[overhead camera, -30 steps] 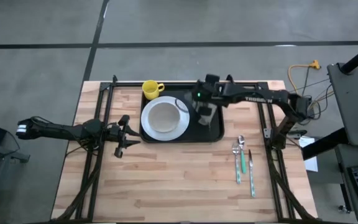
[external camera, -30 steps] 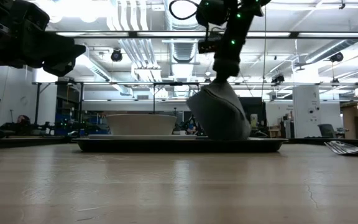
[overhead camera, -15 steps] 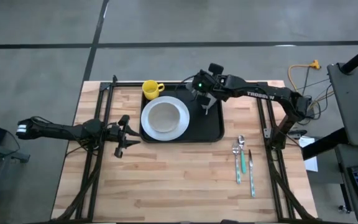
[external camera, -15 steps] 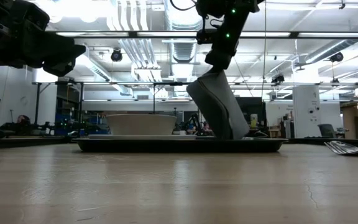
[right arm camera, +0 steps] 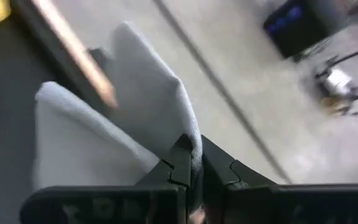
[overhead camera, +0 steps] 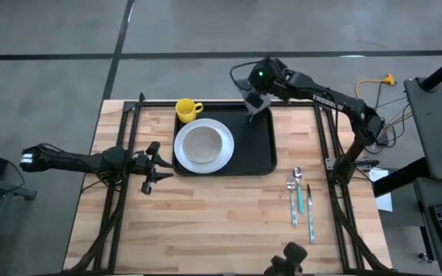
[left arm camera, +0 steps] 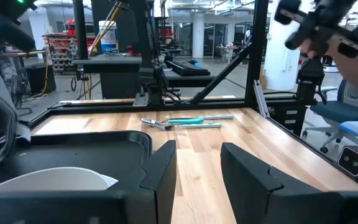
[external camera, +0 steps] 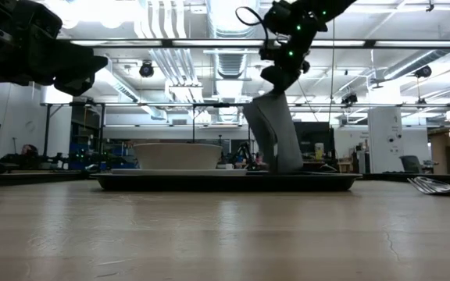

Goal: Set up tray
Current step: Put the gray napkin on the right side of the white plate

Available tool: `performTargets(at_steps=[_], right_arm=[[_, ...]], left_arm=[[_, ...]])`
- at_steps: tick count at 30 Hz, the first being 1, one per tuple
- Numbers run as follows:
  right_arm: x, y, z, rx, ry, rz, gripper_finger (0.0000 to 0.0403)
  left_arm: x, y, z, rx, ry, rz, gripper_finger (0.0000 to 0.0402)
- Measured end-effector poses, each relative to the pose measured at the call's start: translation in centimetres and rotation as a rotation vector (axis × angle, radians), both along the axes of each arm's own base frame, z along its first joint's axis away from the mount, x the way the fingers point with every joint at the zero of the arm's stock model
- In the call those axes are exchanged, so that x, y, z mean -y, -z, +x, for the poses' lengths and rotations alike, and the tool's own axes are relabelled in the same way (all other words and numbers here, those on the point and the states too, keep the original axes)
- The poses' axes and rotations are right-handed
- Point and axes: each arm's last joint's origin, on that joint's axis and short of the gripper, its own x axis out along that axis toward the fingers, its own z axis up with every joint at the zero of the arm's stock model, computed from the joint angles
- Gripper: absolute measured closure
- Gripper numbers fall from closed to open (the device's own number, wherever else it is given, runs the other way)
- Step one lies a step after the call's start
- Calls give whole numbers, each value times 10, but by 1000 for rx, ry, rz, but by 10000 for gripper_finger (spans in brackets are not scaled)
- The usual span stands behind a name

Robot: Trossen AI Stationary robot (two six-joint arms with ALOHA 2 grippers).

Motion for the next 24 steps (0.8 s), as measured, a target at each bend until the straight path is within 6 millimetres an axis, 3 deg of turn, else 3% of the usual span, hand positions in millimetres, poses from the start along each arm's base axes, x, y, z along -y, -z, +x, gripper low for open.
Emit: performTargets(at_steps=[5, 11, 19, 24], right_arm=[[-30, 22, 3, -36, -39, 216, 395], [-61, 57, 4, -175, -35, 294, 395], [-75, 86, -3, -263, -61, 360, 394], [-80, 92, -12, -340, -58, 431, 394]], left_arm=[[0, 0, 0, 0, 0, 0, 294], [0, 0, 0, 0, 0, 0, 294], [0, 0, 0, 0, 0, 0, 294], [0, 0, 0, 0, 0, 0, 294]])
